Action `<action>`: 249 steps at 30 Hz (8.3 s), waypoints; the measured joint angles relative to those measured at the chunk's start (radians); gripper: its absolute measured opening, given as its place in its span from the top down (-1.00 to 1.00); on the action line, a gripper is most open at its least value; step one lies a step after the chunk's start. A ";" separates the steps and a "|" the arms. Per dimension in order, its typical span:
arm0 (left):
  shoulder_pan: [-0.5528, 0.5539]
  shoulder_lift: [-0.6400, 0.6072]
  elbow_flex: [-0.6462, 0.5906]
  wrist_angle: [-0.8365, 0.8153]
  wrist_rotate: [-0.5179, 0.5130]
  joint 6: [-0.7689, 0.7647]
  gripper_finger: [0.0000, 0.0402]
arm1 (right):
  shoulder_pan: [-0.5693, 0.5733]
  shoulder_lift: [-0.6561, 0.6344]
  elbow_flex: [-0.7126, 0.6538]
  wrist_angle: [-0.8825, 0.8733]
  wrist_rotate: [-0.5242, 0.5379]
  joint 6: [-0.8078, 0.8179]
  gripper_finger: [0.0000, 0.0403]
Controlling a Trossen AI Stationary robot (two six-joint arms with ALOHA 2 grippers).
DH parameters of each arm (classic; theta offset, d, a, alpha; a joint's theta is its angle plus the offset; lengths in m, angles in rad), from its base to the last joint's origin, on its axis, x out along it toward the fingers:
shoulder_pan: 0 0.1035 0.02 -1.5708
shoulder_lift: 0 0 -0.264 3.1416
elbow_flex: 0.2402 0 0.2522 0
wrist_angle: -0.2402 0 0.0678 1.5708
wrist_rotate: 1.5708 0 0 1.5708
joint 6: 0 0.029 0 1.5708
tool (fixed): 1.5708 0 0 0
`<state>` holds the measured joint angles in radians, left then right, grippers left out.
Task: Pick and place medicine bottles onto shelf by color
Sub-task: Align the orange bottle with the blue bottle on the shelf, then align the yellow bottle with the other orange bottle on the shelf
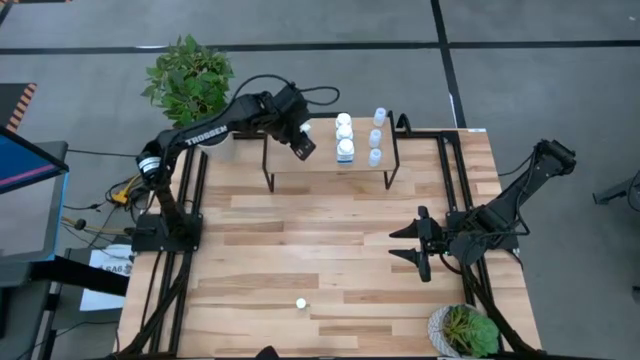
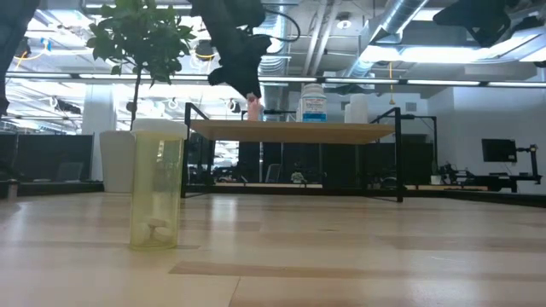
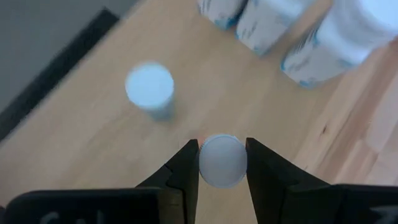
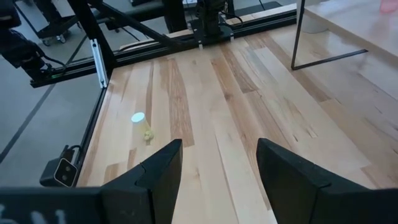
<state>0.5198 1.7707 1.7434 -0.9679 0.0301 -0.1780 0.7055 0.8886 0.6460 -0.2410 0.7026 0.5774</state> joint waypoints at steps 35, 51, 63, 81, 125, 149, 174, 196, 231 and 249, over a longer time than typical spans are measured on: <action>-0.002 0.031 0.000 0.041 -0.003 -0.052 0.34 | 0.000 0.000 0.000 -0.009 0.000 -0.001 -0.13; 0.002 -0.022 0.000 0.043 -0.011 -0.029 0.17 | 0.000 0.000 0.000 -0.009 0.000 0.000 -0.13; -0.154 -0.098 0.001 -0.100 0.335 -0.007 0.17 | 0.000 0.000 0.000 -0.009 0.000 -0.001 -0.13; -0.711 -0.096 -0.085 -0.286 0.219 0.009 0.17 | 0.000 0.000 0.001 -0.013 0.000 0.049 -0.13; -1.096 0.012 -0.702 0.761 -0.144 -0.308 -0.25 | 0.000 0.000 0.001 -0.015 -0.008 0.051 -0.13; -1.094 0.016 -0.702 0.829 -0.224 -0.263 -0.22 | 0.000 0.000 0.001 -0.021 -0.031 0.052 -0.13; -1.094 0.016 -0.702 0.835 -0.218 -0.261 -0.03 | 0.000 0.000 0.001 -0.021 -0.031 0.051 -0.13; -1.024 -0.030 -0.664 0.830 -0.253 -0.390 0.56 | 0.000 0.000 0.000 -0.021 -0.031 0.052 -0.13; -0.239 -0.113 -0.177 0.119 -0.165 -0.107 0.56 | 0.000 0.000 0.000 -0.021 -0.034 0.051 -0.13; -0.170 -0.107 -0.177 0.214 -0.132 -0.012 0.56 | 0.000 0.000 0.000 -0.021 -0.034 0.051 -0.13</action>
<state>0.3494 1.6639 1.5669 -0.7541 -0.1014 -0.1897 0.7052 0.8890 0.6464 -0.2619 0.6689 0.6285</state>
